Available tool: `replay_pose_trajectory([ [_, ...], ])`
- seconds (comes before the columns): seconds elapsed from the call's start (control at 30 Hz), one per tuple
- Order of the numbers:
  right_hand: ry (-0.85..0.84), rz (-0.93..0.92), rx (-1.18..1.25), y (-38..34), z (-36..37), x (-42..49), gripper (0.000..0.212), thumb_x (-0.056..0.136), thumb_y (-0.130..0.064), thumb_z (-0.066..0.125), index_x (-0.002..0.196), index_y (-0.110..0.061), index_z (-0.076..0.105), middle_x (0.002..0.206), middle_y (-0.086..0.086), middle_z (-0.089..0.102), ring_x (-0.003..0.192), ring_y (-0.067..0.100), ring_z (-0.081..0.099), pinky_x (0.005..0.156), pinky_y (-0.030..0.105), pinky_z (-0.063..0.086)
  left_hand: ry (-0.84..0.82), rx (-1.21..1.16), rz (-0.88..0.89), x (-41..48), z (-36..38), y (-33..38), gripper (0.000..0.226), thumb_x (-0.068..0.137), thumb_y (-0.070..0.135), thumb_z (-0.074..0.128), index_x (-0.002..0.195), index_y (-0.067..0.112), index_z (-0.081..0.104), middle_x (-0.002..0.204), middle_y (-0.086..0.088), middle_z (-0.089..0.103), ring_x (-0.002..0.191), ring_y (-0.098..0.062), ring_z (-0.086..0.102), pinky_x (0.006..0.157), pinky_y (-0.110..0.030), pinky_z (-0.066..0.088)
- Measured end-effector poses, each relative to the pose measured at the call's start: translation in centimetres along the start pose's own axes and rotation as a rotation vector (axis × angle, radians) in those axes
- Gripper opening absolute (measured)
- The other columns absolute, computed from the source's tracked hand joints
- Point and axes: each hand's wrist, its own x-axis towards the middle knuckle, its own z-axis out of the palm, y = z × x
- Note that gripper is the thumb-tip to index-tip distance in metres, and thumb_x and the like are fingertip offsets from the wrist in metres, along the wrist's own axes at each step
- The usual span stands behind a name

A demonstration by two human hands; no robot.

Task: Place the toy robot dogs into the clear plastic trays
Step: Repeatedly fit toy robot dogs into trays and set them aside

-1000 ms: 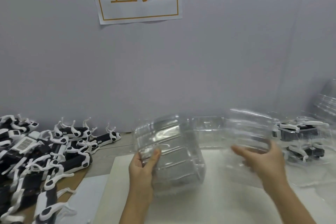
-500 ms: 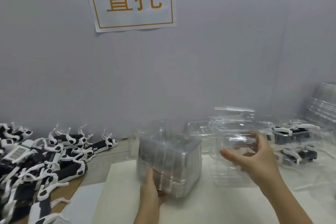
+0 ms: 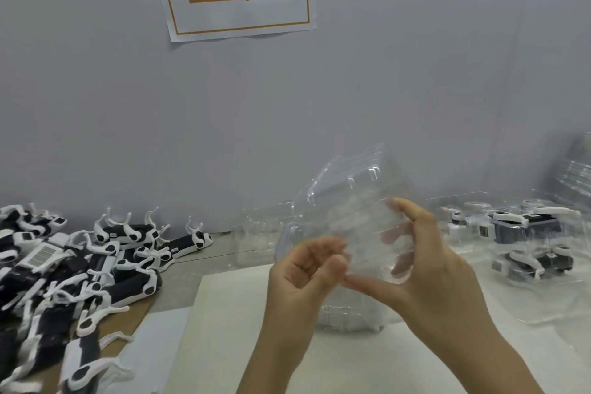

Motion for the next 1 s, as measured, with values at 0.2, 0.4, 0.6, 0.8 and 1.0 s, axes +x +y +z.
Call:
replay_pose_trajectory([
  [0.2, -0.126, 0.001, 0.231, 0.5, -1.0, 0.3, 0.073, 0.066, -0.085, 0.054, 0.13, -0.066, 0.025, 0.107, -0.021, 0.054, 0.071, 0.013, 0.062, 0.059, 0.017, 0.047, 0.125, 0.06, 0.079, -0.2, 0.8, 0.7, 0.011, 0.067, 0.027, 0.081, 0.078, 0.025, 0.078, 0.073, -0.004, 0.073, 0.063, -0.016, 0.069, 0.065, -0.024, 0.057],
  [0.4, -0.108, -0.01, 0.431, -0.6, -2.2, 0.5, 0.058, 0.07, -0.076, 0.06, 0.124, -0.065, 0.042, 0.096, -0.012, 0.067, 0.063, 0.014, 0.064, 0.054, 0.026, 0.049, 0.158, 0.068, 0.141, -0.7, 2.0, 2.9, 0.016, 0.058, 0.026, 0.089, 0.064, 0.023, 0.075, 0.058, -0.006, 0.067, 0.051, -0.014, 0.063, 0.055, -0.017, 0.05],
  [0.6, -0.154, 0.113, 0.685, -1.8, -3.9, 0.1, 0.077, 0.05, -0.078, 0.076, 0.121, -0.052, 0.058, 0.086, 0.006, 0.073, 0.049, 0.025, 0.062, 0.046, 0.02, 0.049, 0.058, -0.004, 0.226, -1.8, 3.0, 5.1, 0.037, 0.054, 0.056, 0.087, 0.068, 0.023, 0.077, 0.058, -0.007, 0.069, 0.045, -0.017, 0.064, 0.05, -0.023, 0.052],
  [0.8, -0.186, 0.201, 0.758, -1.9, -3.7, 0.6, 0.078, 0.039, -0.074, 0.082, 0.112, -0.052, 0.063, 0.086, 0.01, 0.072, 0.048, 0.027, 0.064, 0.041, 0.022, 0.046, 0.052, -0.113, 0.157, -1.1, 2.8, 4.2, 0.038, 0.058, 0.054, 0.086, 0.071, 0.019, 0.077, 0.06, -0.006, 0.067, 0.047, -0.015, 0.06, 0.051, -0.023, 0.051],
  [1.0, -0.23, 0.246, 0.752, -1.5, -3.4, 0.8, 0.074, 0.042, -0.074, 0.08, 0.111, -0.053, 0.062, 0.089, 0.008, 0.073, 0.052, 0.026, 0.066, 0.04, 0.021, 0.043, 0.052, -0.199, 0.081, -0.6, 2.4, 3.0, 0.034, 0.058, 0.046, 0.088, 0.072, 0.017, 0.077, 0.062, -0.005, 0.067, 0.053, -0.014, 0.062, 0.051, -0.024, 0.051],
])
